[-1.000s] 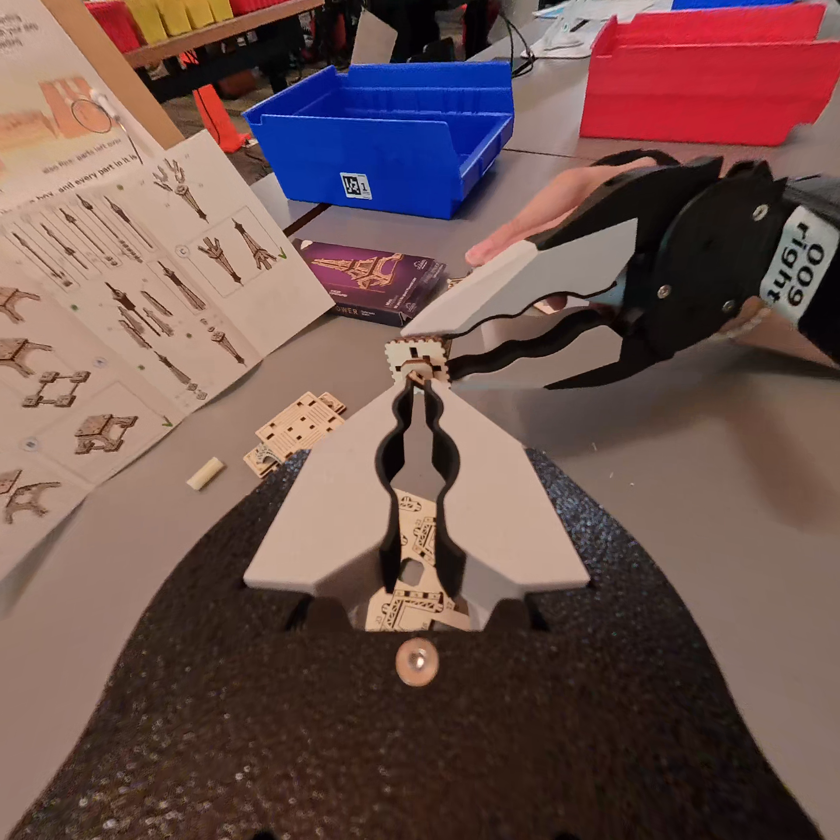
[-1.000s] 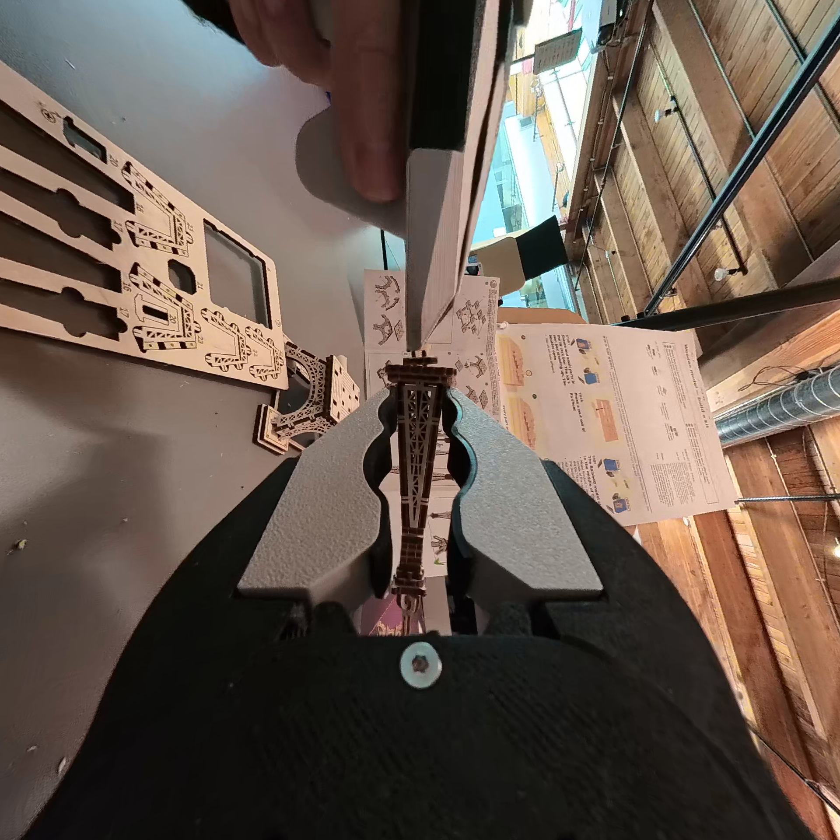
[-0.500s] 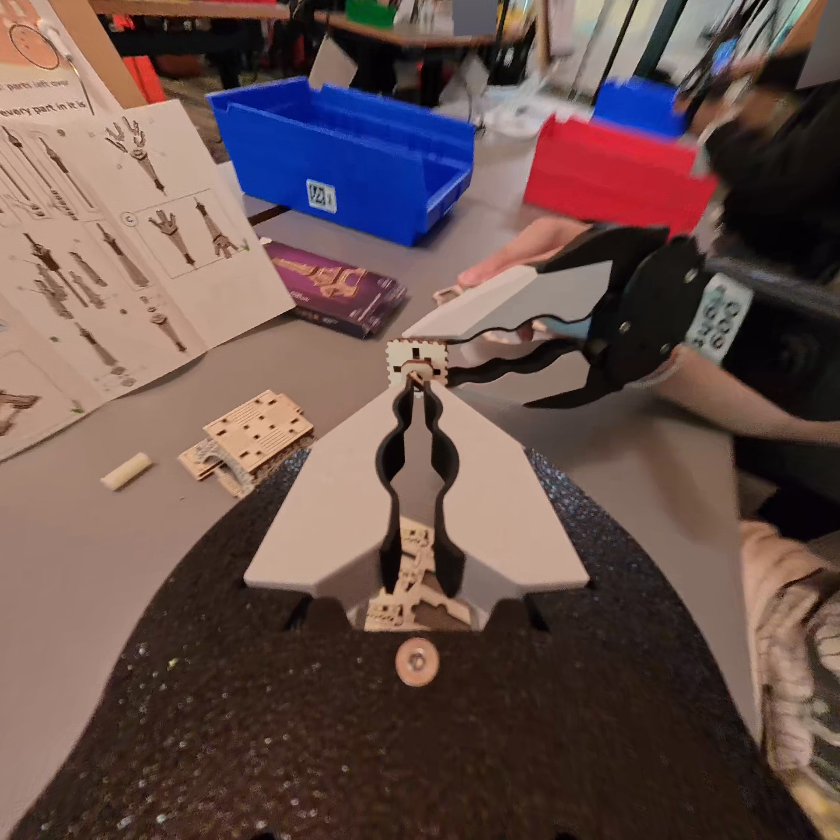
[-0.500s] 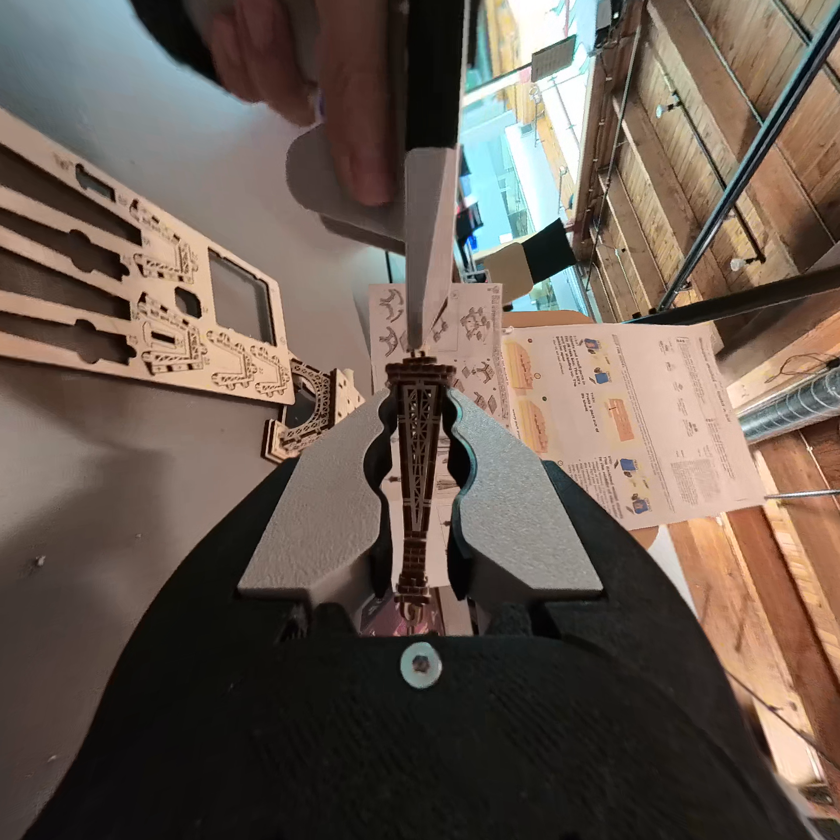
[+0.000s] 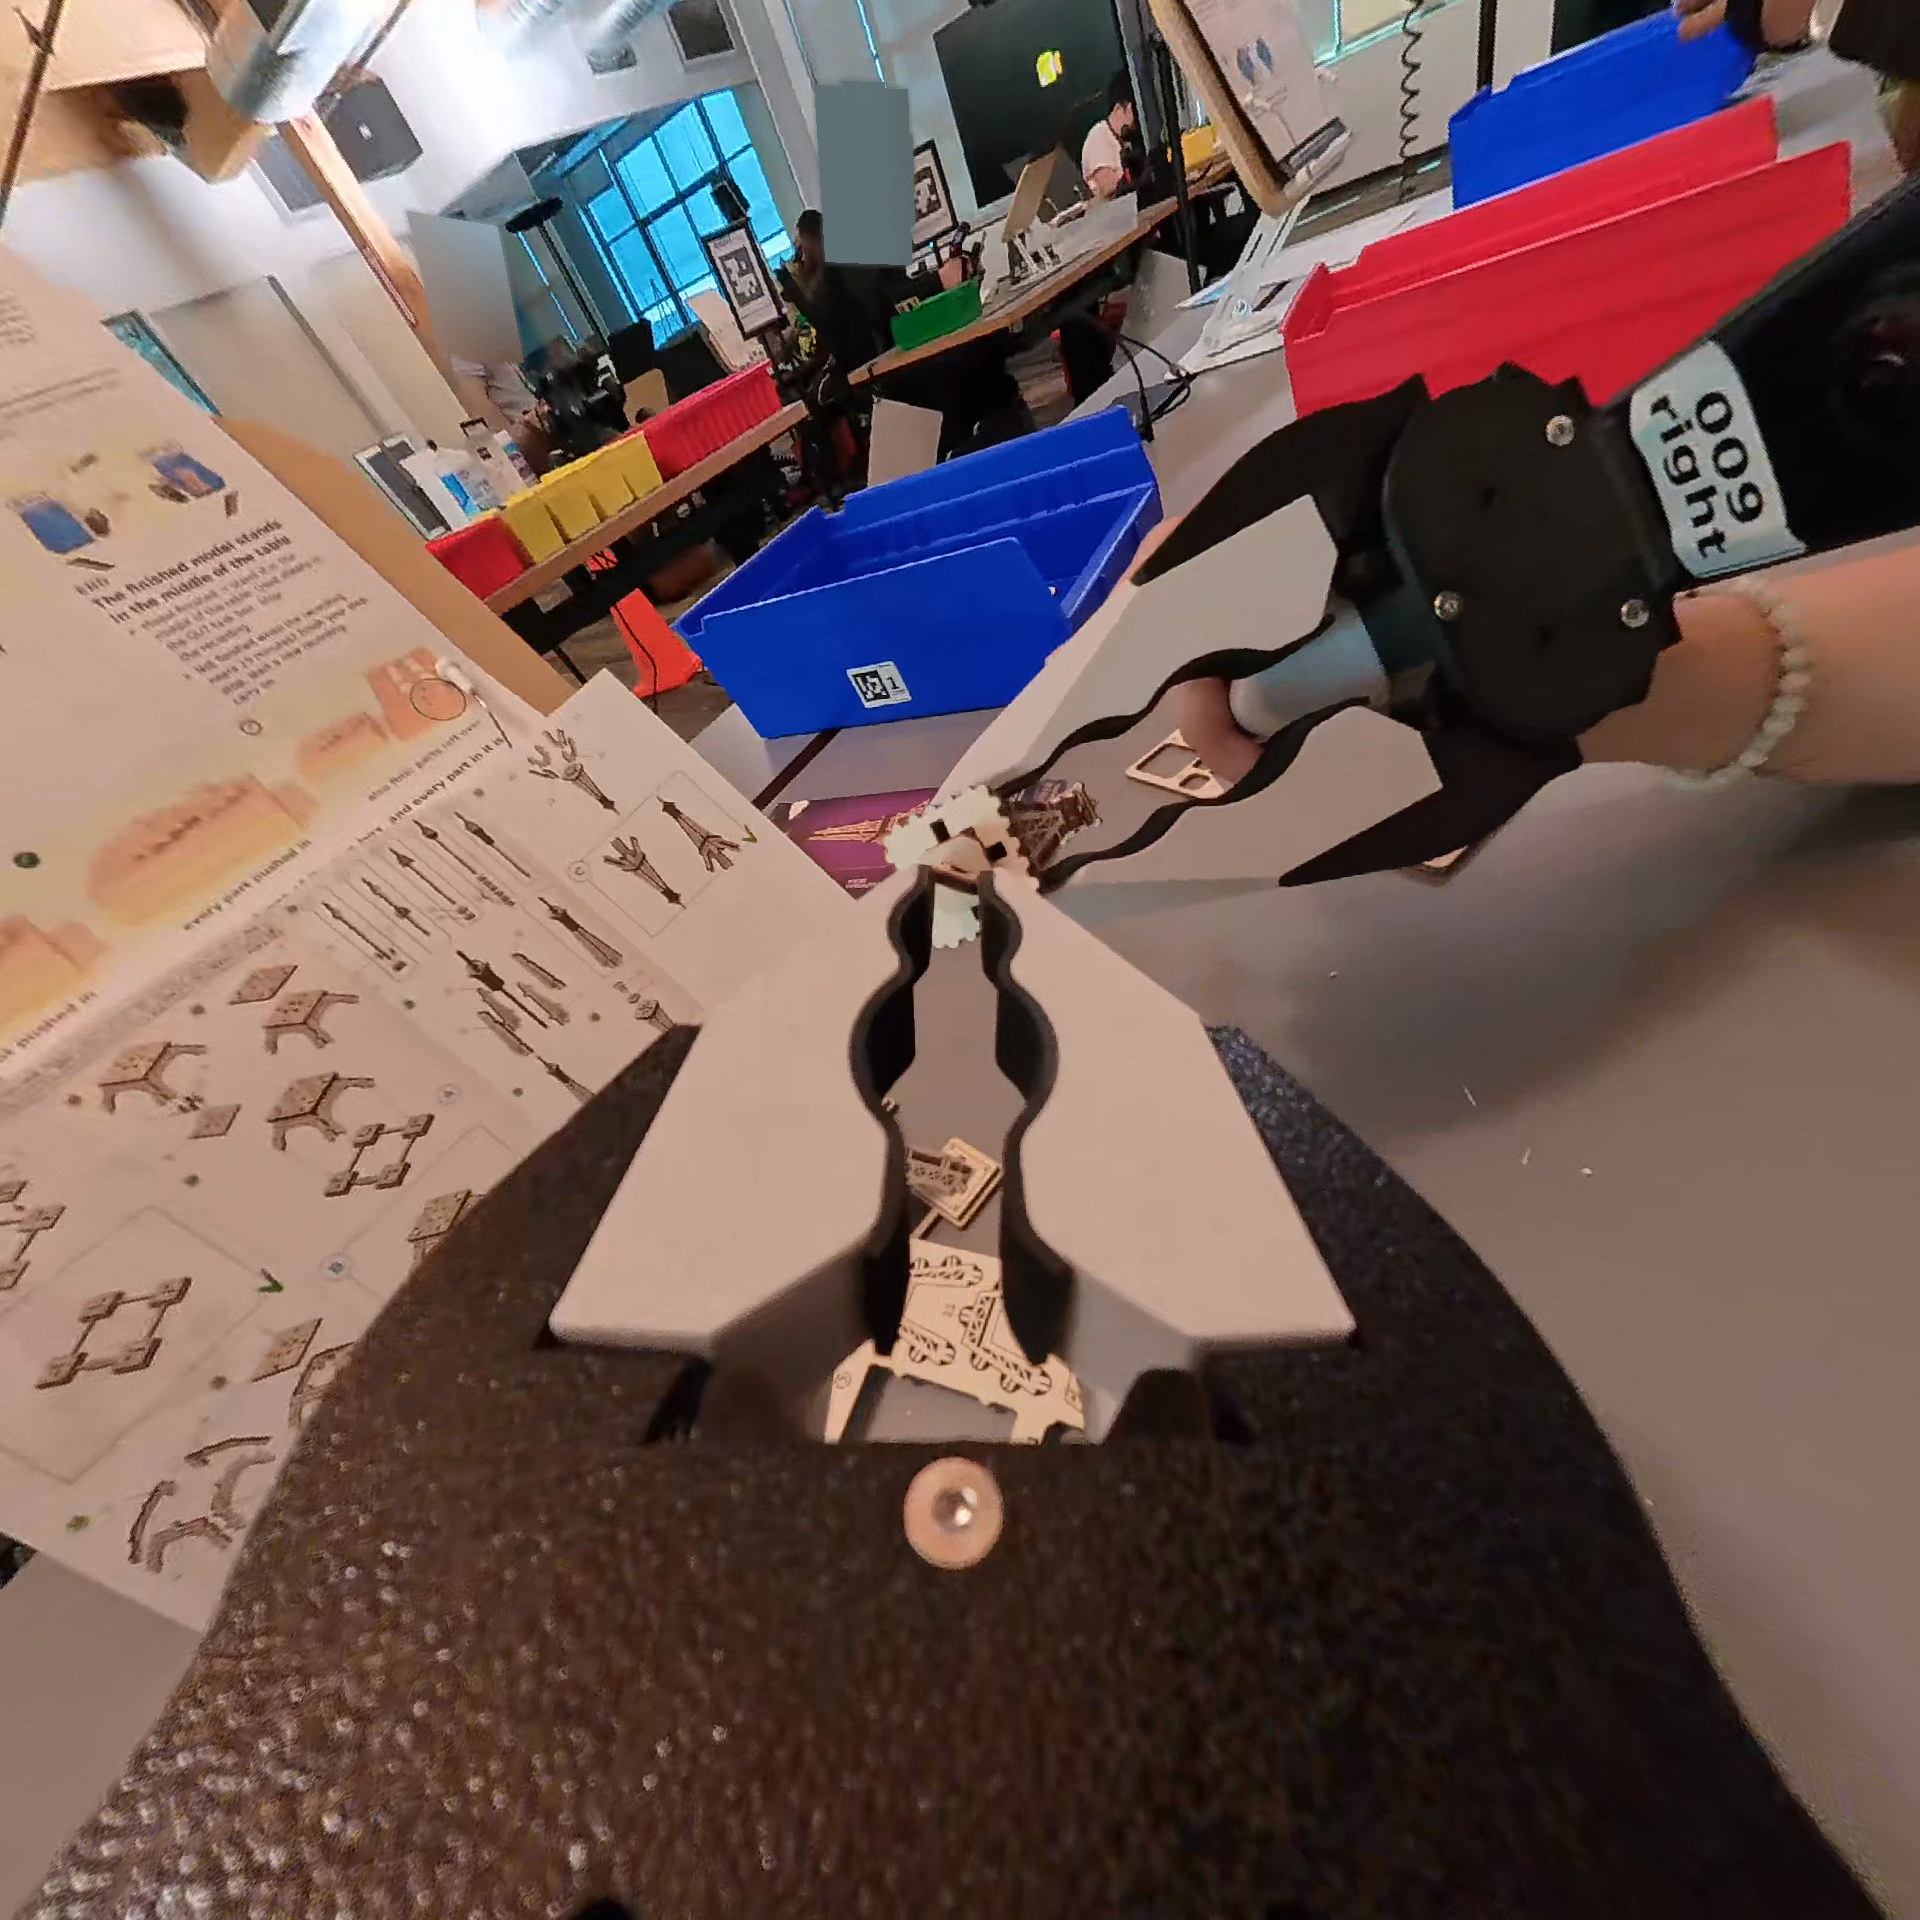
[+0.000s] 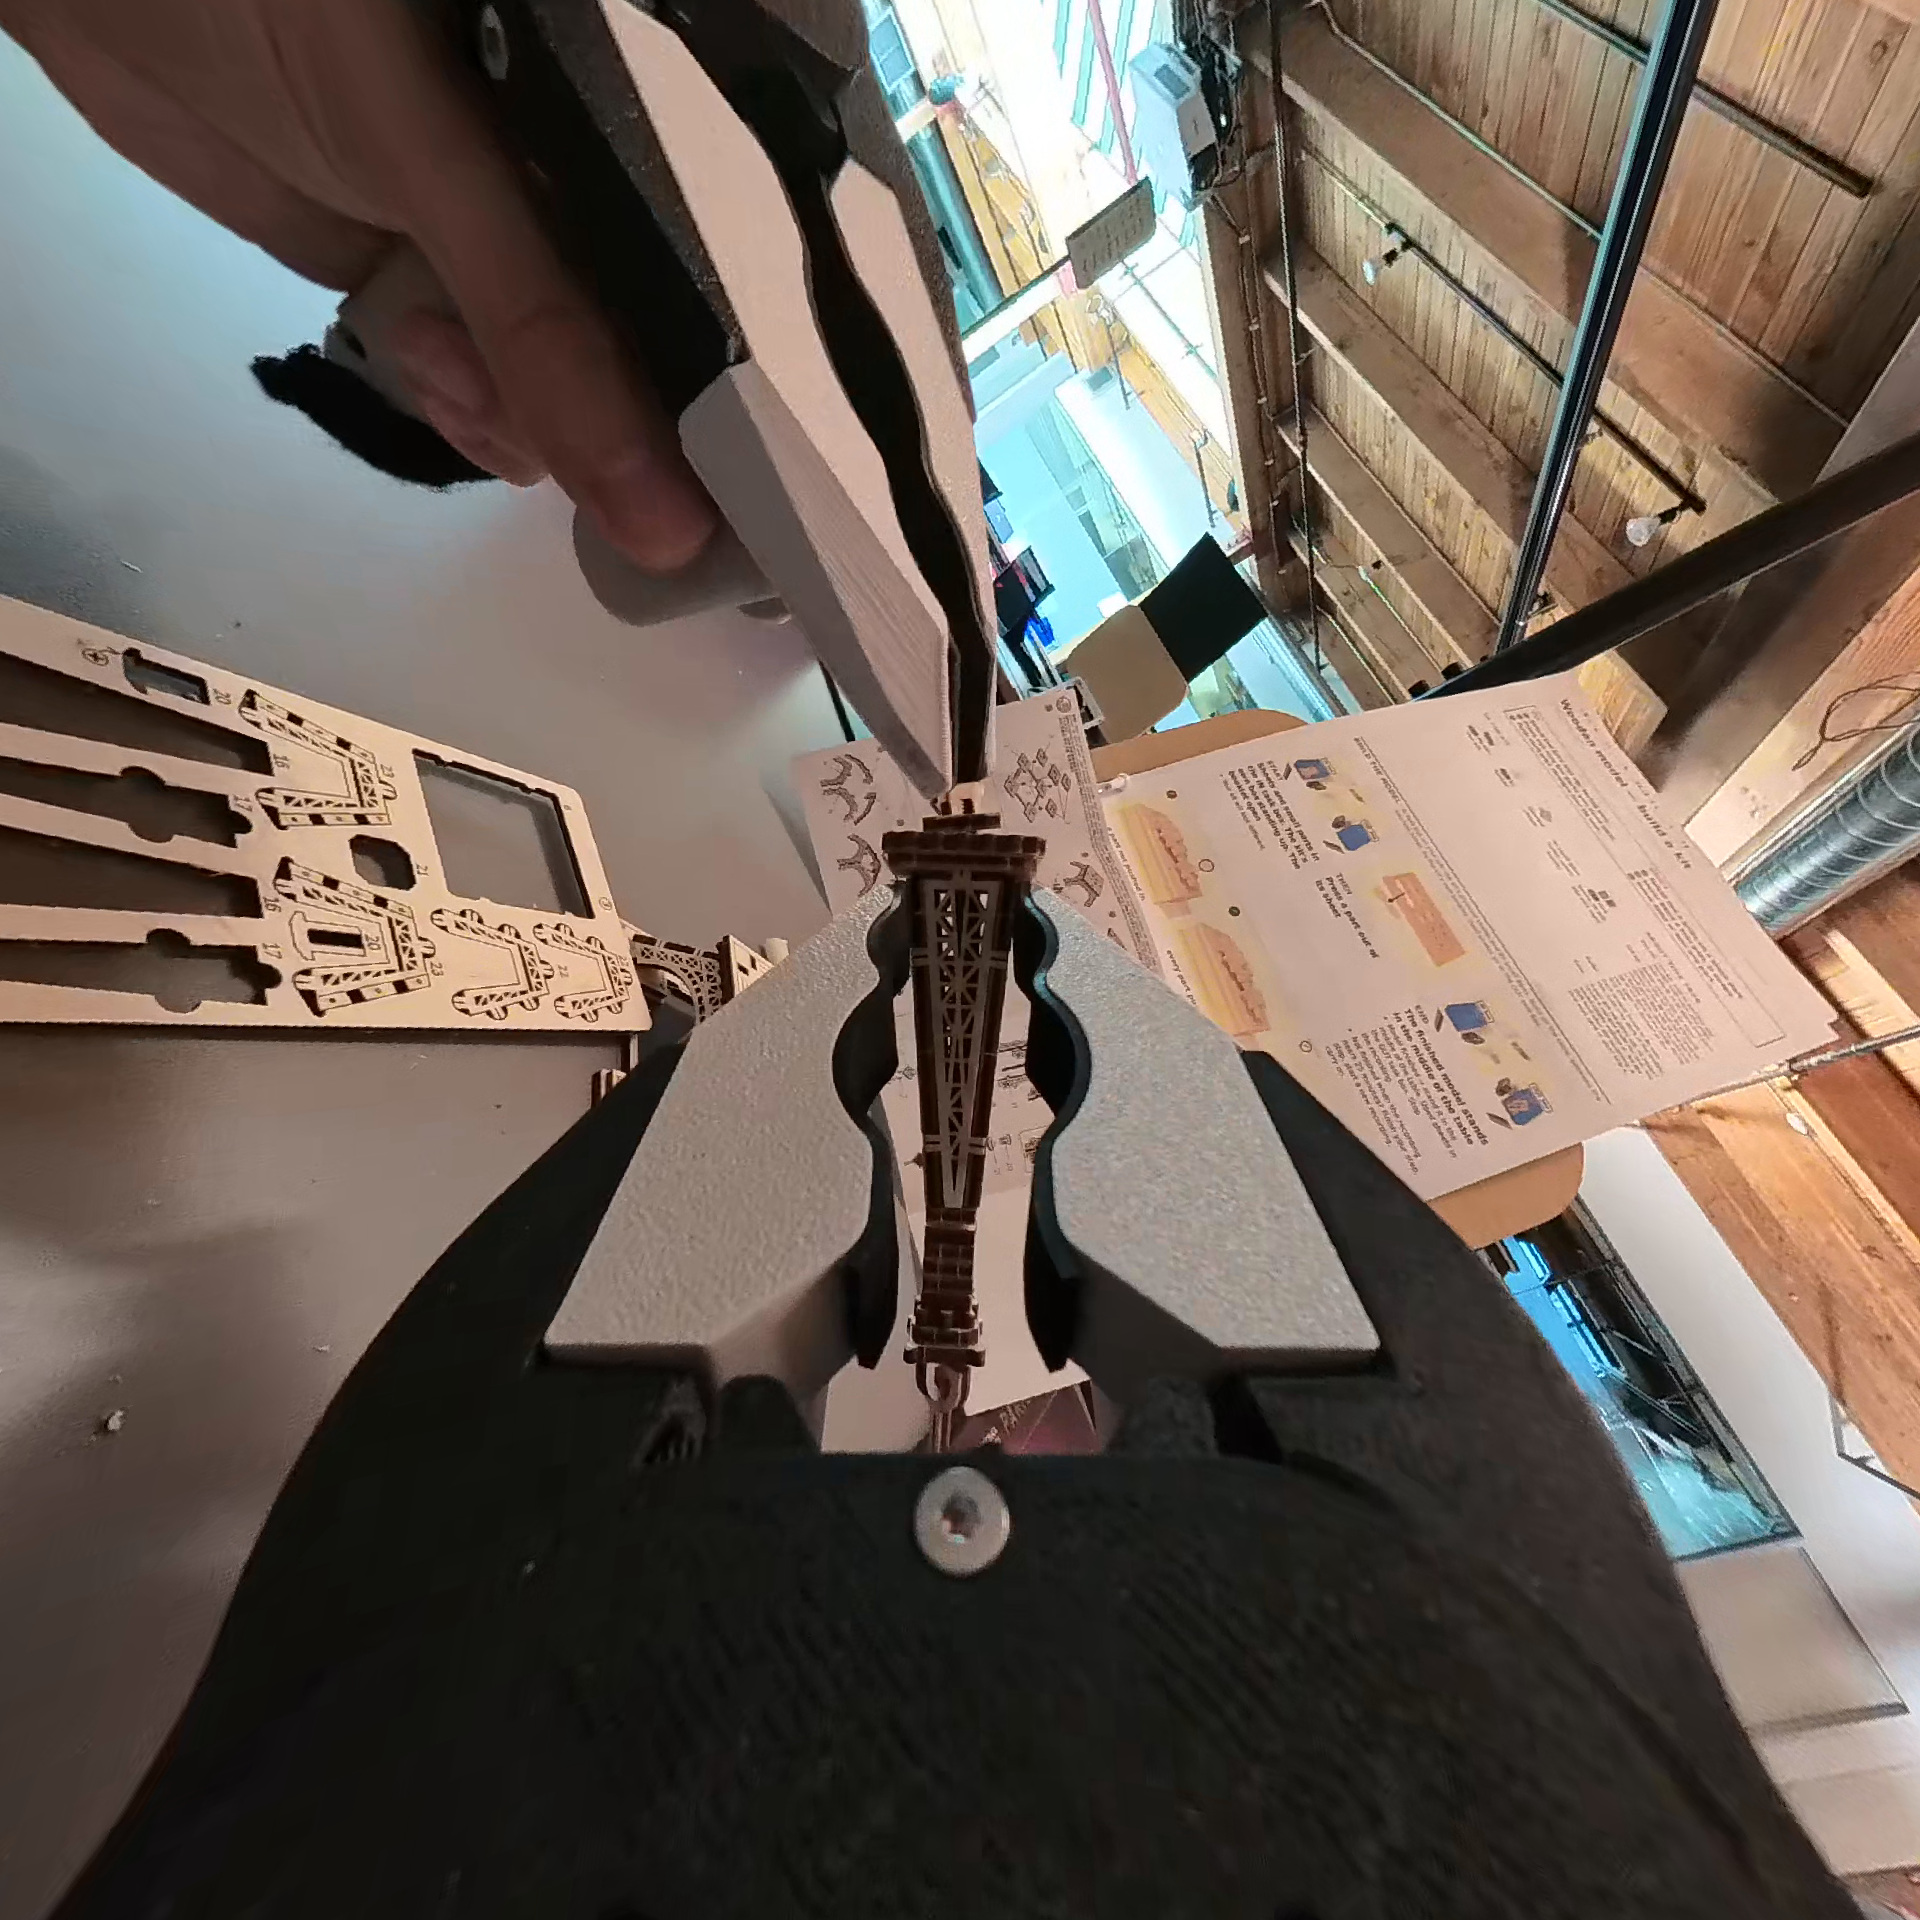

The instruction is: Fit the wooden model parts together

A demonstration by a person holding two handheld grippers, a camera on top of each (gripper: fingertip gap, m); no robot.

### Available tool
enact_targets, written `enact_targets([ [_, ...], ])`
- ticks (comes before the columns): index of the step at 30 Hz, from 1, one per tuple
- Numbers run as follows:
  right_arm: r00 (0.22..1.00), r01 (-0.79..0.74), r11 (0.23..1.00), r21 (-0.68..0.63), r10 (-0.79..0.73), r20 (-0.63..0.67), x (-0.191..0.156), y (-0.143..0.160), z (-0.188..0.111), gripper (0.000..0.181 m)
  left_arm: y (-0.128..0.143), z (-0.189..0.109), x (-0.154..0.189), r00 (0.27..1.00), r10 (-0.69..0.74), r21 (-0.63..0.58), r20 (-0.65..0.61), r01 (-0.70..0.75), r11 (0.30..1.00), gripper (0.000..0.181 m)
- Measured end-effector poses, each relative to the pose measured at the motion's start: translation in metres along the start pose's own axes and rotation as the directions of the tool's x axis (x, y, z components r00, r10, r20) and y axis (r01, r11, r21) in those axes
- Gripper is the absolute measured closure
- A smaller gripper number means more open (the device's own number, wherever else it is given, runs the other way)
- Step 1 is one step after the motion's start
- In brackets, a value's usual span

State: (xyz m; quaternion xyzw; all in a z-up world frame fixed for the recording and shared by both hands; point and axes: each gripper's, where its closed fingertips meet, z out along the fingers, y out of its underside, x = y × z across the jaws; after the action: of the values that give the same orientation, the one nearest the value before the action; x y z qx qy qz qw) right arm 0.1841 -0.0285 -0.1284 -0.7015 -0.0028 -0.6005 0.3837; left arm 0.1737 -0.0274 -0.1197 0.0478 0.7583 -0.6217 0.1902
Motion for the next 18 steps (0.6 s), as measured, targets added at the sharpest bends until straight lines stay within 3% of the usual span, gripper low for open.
enact_targets([
  [9, 0.996, 0.026, 0.999, -0.033, -0.024, 0.081, -0.015, 0.003, 0.003, 0.166, 0.017, -0.003, 0.003, 0.995, -0.077, -0.133, -0.07, 0.067, 0.989, 0.176],
  [13, 0.996, -0.024, 1.0, -0.014, 0.025, 0.081, -0.013, 0.002, 0.002, 0.166, 0.013, -0.004, 0.003, 0.993, -0.092, -0.099, -0.08, 0.084, 0.992, 0.176],
  [18, 0.995, -0.011, 1.0, -0.028, 0.014, 0.102, -0.019, 0.005, 0.004, 0.166, 0.021, -0.004, 0.002, 0.989, -0.119, -0.145, -0.092, 0.104, 0.984, 0.176],
])
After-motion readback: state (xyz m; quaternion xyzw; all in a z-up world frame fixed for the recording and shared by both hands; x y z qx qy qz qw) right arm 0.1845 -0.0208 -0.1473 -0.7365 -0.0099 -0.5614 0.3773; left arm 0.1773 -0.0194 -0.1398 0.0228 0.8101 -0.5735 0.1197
